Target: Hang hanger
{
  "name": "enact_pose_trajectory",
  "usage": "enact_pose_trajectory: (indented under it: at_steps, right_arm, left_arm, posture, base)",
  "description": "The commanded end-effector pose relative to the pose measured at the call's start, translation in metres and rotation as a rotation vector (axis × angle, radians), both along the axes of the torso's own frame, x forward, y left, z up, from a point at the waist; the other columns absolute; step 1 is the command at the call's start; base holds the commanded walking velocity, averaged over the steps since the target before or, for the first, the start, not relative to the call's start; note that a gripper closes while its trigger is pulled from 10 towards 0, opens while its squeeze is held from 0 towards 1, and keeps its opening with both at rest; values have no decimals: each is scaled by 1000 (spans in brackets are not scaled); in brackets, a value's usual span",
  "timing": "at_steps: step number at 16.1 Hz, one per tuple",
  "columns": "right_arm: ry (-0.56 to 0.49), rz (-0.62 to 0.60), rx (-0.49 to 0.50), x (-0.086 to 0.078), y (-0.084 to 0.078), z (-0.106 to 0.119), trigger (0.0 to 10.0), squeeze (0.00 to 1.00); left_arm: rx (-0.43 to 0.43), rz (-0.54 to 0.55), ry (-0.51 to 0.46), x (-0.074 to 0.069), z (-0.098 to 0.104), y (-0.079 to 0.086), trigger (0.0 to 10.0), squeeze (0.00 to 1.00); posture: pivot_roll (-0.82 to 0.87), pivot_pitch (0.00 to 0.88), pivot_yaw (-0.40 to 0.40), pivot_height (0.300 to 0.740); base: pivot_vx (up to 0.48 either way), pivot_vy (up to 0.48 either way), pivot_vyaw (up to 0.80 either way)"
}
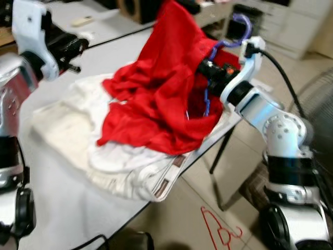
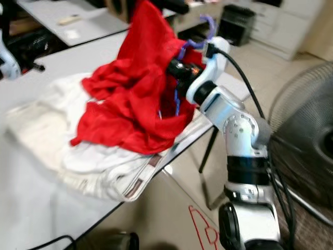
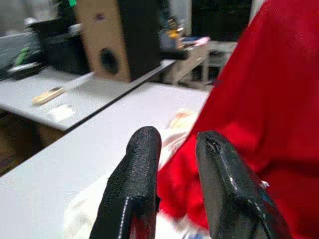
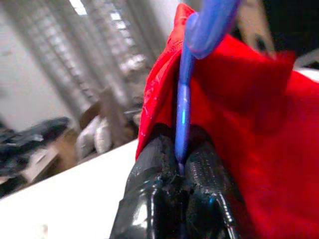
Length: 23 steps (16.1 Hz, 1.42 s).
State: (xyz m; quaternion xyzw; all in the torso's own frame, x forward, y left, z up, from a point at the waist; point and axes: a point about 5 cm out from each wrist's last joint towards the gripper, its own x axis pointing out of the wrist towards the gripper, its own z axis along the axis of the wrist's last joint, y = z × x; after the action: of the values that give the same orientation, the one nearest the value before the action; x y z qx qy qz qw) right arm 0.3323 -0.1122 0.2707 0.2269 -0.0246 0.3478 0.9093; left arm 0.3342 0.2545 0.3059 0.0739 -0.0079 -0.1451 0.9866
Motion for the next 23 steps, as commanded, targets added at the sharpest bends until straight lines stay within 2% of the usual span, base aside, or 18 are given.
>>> enact_pose_trajectory:
  at_steps: [1,2,3,4,6,7,8,10,11,13,15,16,18,19,20,21,23]
  right_arm:
    - [-109,4,-4,-14,-8,22,10000,0]
    - [-137,-3,-4,-18,-13,27,10000,0]
    - [-181,-9,-13,-26,-18,33,10000,0]
    - [-223,-6,-27,-37,-25,39,10000,0]
    - [-274,74,-70,-60,-32,48,10000,0]
    - [-282,105,-92,-65,-32,49,10000,0]
    - [-308,149,-149,-76,-32,50,10000,0]
    - [-334,271,-206,-101,-39,47,10000,0]
    - [-329,307,-238,-107,-41,42,10000,0]
    - [-320,385,-268,-122,-45,38,10000,0]
    - [-327,440,-245,-130,-47,38,10000,0]
    - [-326,470,-234,-134,-47,38,10000,0]
    - [-306,563,-205,-141,-43,32,10000,0]
    - [-298,577,-207,-143,-42,31,10000,0]
    - [-266,600,-226,-146,-41,24,10000,0]
    - [-247,601,-241,-146,-41,20,10000,0]
    - [-131,560,-270,-143,-39,-8,10000,0]
  left_arm:
    - [14,45,-39,-8,9,8,10000,0]
    - [3,56,-37,-10,7,10,10000,0]
    - [30,36,-43,-15,3,5,10000,0]
    - [105,-21,-81,-24,-7,-13,10000,0]
    - [84,-90,-71,-41,-33,-39,10000,0]
    - [88,-101,-64,-44,-38,-43,10000,0]
    - [105,-84,-42,-50,-48,-44,10000,0]
    - [100,-16,-44,-61,-54,-39,10000,0]
    - [127,15,-59,-64,-52,-33,10000,0]
    - [94,35,-82,-75,-44,-19,10000,0]
    - [22,-115,-28,-92,-41,-14,10000,0]
    - [48,-199,4,-104,-42,-12,10000,0]
    - [104,-339,114,-130,-56,-10,10000,0]
    - [115,-369,136,-135,-59,-11,10000,0]
    - [122,-411,180,-144,-64,-15,10000,0]
    - [117,-424,191,-147,-64,-16,10000,0]
    - [113,-534,257,-160,-74,-28,10000,0]
  posture:
    - [147,41,16,740]
    - [146,40,17,740]
    - [142,39,16,740]
    - [130,36,11,740]
    - [100,27,27,740]
    - [96,26,31,740]
    - [83,25,41,740]
    - [79,22,41,740]
    - [82,22,36,740]
    - [90,20,22,740]
    - [104,19,5,740]
    - [110,19,-5,740]
    - [124,23,-19,740]
    - [124,23,-19,740]
    - [130,28,-24,740]
    - [130,28,-24,740]
    - [135,39,-23,740]
  base:
    - [0,0,800]
    - [0,0,800]
    - [0,0,800]
    - [0,0,800]
    - [0,0,800]
    - [0,0,800]
    - [0,0,800]
    - [0,0,800]
    - [0,0,800]
    - [0,0,800]
    - [0,0,800]
    - [0,0,800]
    - [0,0,800]
    - [0,0,800]
    - [0,0,800]
    - [0,0,800]
    - [0,0,800]
